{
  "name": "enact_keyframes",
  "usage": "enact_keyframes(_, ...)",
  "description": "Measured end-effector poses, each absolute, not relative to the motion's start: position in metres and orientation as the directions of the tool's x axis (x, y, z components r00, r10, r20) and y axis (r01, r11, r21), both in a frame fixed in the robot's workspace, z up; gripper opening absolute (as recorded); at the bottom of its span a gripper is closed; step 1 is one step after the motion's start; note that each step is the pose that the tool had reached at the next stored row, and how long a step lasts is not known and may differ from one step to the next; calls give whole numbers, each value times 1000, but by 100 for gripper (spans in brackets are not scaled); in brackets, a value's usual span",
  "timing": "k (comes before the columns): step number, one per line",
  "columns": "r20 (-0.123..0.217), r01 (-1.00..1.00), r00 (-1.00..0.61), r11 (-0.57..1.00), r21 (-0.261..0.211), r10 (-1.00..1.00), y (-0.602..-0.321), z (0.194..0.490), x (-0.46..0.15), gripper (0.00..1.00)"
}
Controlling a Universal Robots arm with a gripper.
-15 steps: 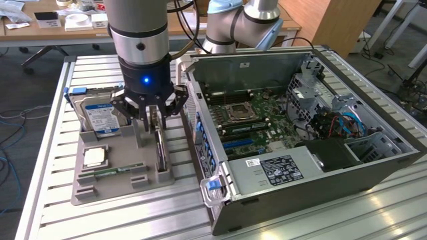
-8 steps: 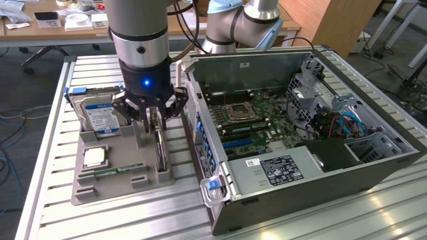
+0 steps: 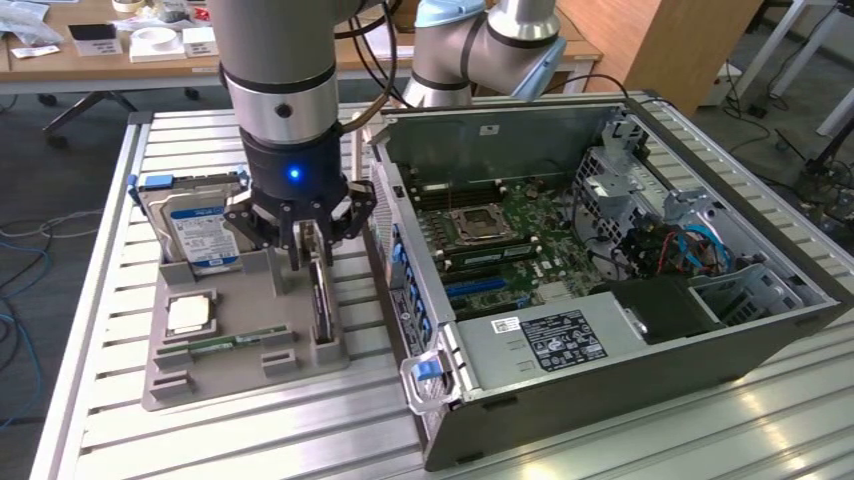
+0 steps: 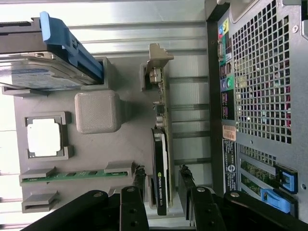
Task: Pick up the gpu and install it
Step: 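Pick up the gpu and move the gpu toward the slot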
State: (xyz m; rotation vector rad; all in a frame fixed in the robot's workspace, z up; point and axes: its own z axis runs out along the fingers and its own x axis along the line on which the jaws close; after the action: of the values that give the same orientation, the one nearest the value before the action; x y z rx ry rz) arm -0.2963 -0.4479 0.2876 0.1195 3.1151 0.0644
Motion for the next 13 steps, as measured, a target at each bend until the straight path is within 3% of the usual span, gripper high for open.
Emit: enact_keyframes(13, -22, 76, -997, 996, 42, 77, -448, 282, -296, 42)
